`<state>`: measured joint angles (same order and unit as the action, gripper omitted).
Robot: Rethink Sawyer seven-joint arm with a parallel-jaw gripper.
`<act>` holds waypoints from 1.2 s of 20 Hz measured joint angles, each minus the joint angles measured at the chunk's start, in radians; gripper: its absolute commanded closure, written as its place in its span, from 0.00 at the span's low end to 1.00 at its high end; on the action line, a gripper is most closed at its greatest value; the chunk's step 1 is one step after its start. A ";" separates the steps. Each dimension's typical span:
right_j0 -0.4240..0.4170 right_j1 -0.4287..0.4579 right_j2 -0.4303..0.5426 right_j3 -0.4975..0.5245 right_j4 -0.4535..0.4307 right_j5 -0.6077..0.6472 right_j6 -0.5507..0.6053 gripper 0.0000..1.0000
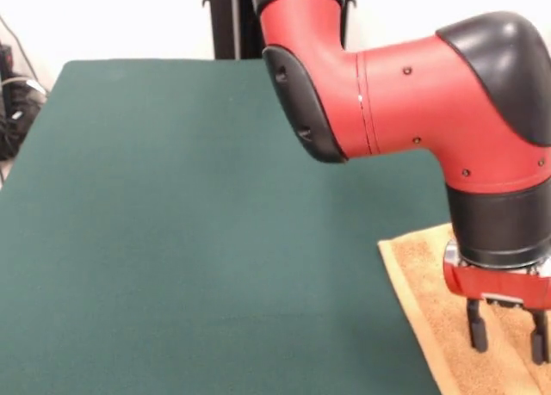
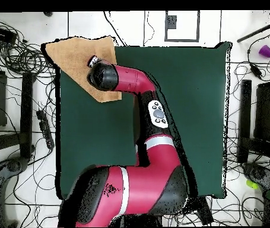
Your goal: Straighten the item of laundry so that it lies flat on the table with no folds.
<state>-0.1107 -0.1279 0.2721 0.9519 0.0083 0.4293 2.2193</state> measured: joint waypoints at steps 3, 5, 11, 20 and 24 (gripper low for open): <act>-0.058 0.003 0.091 0.020 -0.001 0.003 -0.011 0.00; -0.159 0.022 0.214 0.047 -0.001 0.009 -0.033 0.00; -0.323 0.076 0.344 0.069 -0.011 0.021 -0.099 0.00; -0.379 0.131 0.450 0.068 -0.012 0.074 -0.139 0.00; -0.341 0.137 0.469 0.069 -0.012 0.093 -0.139 0.00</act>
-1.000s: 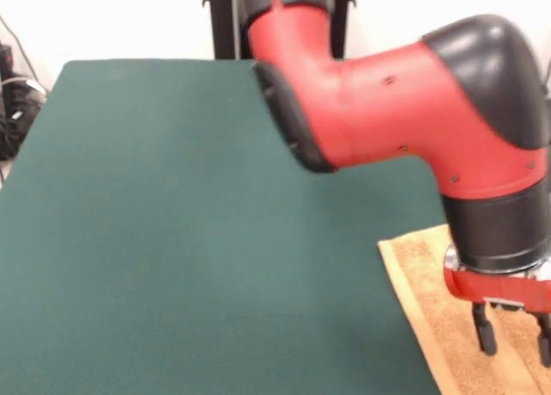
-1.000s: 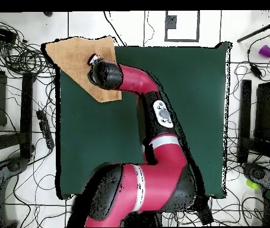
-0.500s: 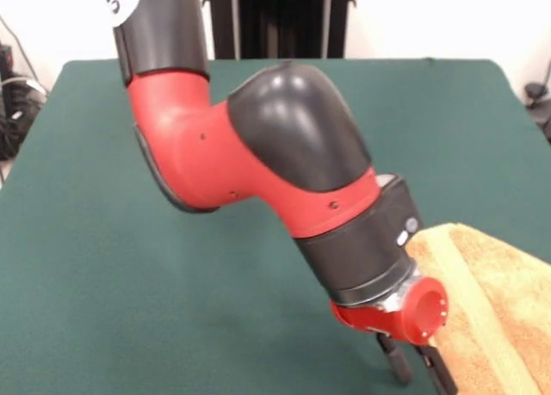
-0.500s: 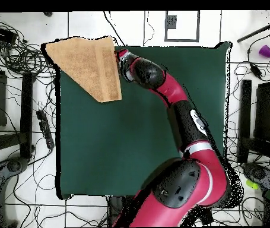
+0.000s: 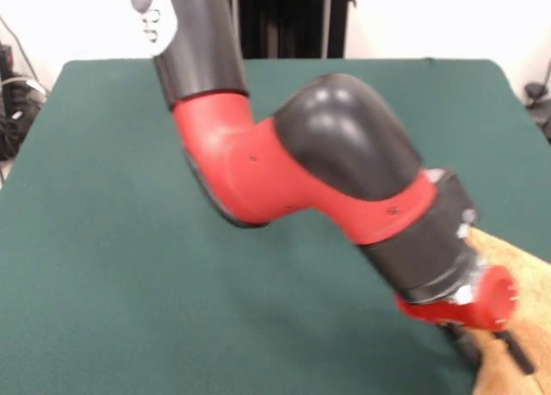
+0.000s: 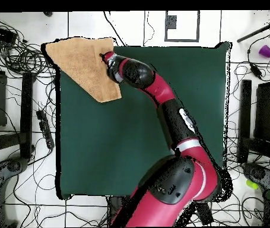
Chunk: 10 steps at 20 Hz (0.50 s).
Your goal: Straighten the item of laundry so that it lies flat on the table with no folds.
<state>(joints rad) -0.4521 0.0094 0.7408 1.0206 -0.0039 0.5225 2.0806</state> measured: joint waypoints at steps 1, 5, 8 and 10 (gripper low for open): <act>0.008 0.000 0.001 0.000 0.000 0.000 0.000 0.00; 0.068 -0.001 0.004 -0.002 0.000 0.000 0.000 0.00; 0.110 0.001 0.004 -0.012 -0.001 0.001 0.000 0.00; 0.143 0.005 0.004 -0.023 -0.001 0.001 0.000 0.00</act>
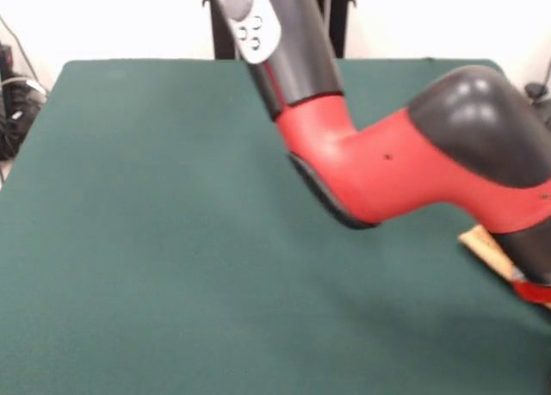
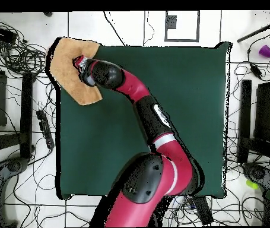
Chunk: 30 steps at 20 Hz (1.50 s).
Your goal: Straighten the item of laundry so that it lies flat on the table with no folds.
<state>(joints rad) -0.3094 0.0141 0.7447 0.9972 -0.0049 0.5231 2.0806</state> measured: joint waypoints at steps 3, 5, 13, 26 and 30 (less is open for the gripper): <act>0.025 0.001 0.000 -0.005 -0.012 0.000 0.000 0.00; 0.033 0.001 0.000 -0.010 -0.033 0.000 0.000 0.00; 0.007 0.010 0.024 -0.018 -0.090 0.001 0.000 0.00; -0.048 0.039 0.090 -0.013 -0.136 0.001 0.000 0.00; -0.051 0.039 0.094 -0.013 -0.153 0.001 0.000 1.00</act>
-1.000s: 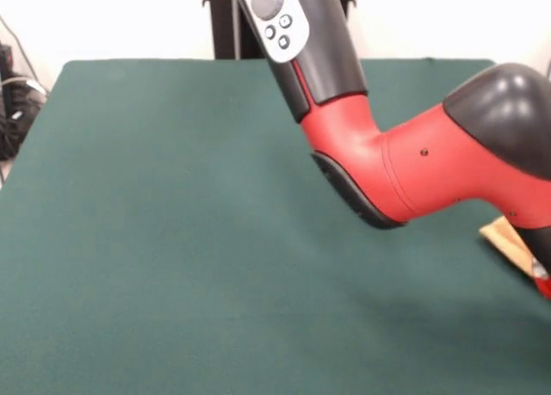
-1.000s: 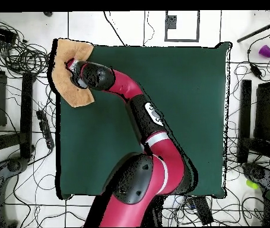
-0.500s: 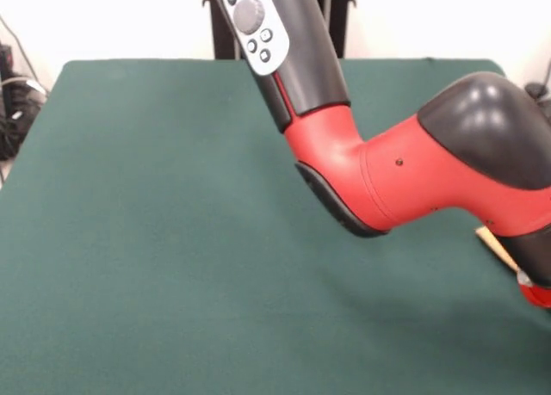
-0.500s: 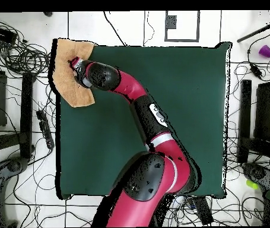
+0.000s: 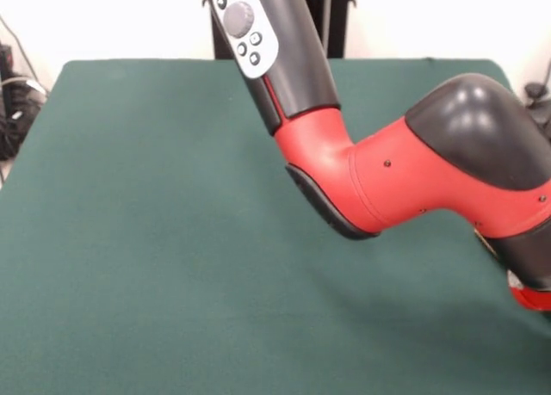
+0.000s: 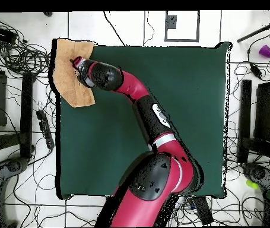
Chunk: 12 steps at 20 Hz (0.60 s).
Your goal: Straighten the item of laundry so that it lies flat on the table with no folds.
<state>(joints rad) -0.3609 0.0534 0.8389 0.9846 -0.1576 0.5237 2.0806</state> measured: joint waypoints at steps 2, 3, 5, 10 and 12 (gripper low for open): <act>0.000 0.001 0.000 0.000 -0.005 0.000 0.000 1.00; 0.000 0.002 0.000 0.000 -0.008 0.000 0.000 1.00; -0.002 0.007 0.000 0.000 -0.026 -0.002 0.000 1.00; -0.005 0.010 0.005 0.001 -0.052 -0.011 0.000 1.00; -0.006 0.010 0.005 0.001 -0.054 -0.012 0.000 1.00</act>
<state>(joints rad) -0.3664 0.0631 0.8441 0.9855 -0.2112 0.5120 2.0806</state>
